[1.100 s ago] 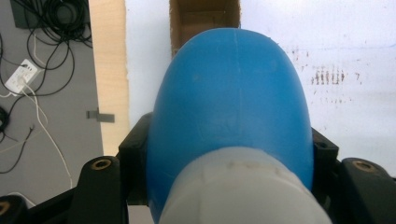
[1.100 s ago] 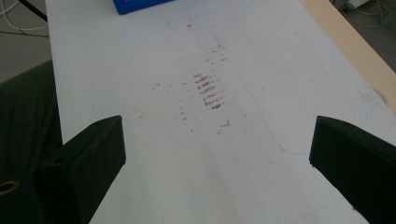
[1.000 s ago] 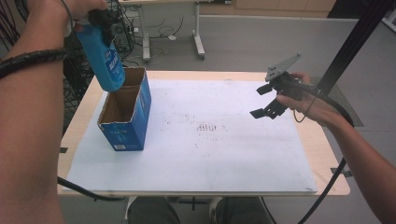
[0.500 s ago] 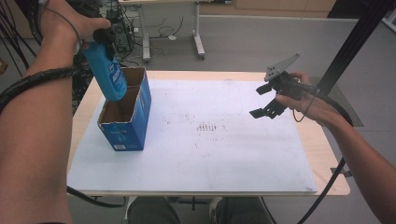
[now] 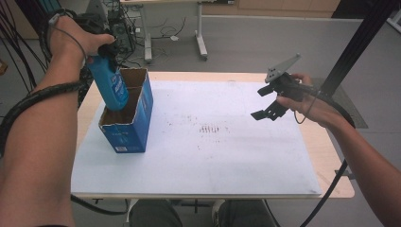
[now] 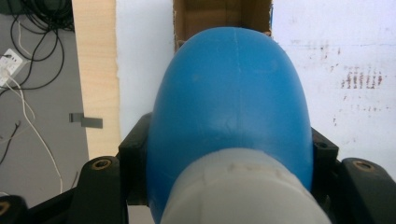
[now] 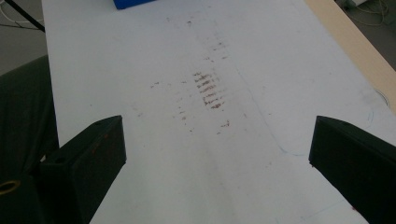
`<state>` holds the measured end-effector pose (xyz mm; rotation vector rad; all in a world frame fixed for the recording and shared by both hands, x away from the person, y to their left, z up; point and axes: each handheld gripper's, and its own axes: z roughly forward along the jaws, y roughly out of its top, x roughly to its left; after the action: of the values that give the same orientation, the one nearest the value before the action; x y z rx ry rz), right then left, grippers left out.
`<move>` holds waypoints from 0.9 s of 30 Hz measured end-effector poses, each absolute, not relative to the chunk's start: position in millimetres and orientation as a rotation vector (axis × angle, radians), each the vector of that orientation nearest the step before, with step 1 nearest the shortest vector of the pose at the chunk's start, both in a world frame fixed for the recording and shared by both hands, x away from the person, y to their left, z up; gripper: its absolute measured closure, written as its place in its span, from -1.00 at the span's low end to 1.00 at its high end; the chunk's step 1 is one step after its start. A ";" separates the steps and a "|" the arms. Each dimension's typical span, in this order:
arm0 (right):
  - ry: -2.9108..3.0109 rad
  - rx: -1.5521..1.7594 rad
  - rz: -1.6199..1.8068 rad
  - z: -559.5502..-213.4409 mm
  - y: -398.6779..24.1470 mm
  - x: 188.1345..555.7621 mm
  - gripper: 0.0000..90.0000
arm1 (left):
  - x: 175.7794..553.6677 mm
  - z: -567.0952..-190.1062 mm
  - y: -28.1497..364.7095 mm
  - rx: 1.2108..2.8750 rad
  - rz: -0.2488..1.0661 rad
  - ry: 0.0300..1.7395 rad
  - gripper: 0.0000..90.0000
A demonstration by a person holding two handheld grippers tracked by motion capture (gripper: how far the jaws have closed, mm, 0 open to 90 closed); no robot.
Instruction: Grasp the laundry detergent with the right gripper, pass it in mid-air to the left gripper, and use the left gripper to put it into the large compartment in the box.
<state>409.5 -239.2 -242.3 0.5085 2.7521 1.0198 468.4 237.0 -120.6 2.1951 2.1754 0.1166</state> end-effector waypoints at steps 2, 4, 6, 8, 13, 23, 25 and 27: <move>2.752 0.509 1.022 -242.4 -238.6 409.6 -0.91 | 468.7 -125.2 236.9 2.195 0.107 2.178 -0.16; 2.753 0.507 1.019 -242.5 -237.9 409.7 -0.91 | 469.0 -129.3 237.3 2.202 0.095 2.176 -0.16; 2.753 0.506 1.019 -242.9 -237.4 409.7 -0.91 | 469.1 -133.3 237.3 2.198 0.092 2.178 -0.16; 2.755 0.507 1.018 -243.4 -237.1 409.7 -0.91 | 469.4 -138.5 237.0 2.202 0.092 2.177 -0.16; 2.758 0.510 1.016 -245.7 -236.7 410.3 -0.91 | 469.8 -150.2 237.4 2.203 0.082 2.178 -0.16; 2.766 0.505 1.011 -248.5 -234.2 411.8 -0.91 | 471.5 -179.1 236.6 2.223 0.071 2.179 -0.16; 2.768 0.506 1.009 -249.4 -233.8 412.1 -0.91 | 471.5 -184.6 236.1 2.222 0.067 2.180 -0.16; 2.770 0.505 1.006 -250.0 -233.7 412.4 -0.91 | 471.5 -191.4 235.9 2.222 0.064 2.180 -0.16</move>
<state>412.4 -233.7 -250.0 0.5049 2.7697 1.0063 471.5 235.9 -191.4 2.2223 2.1800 0.0640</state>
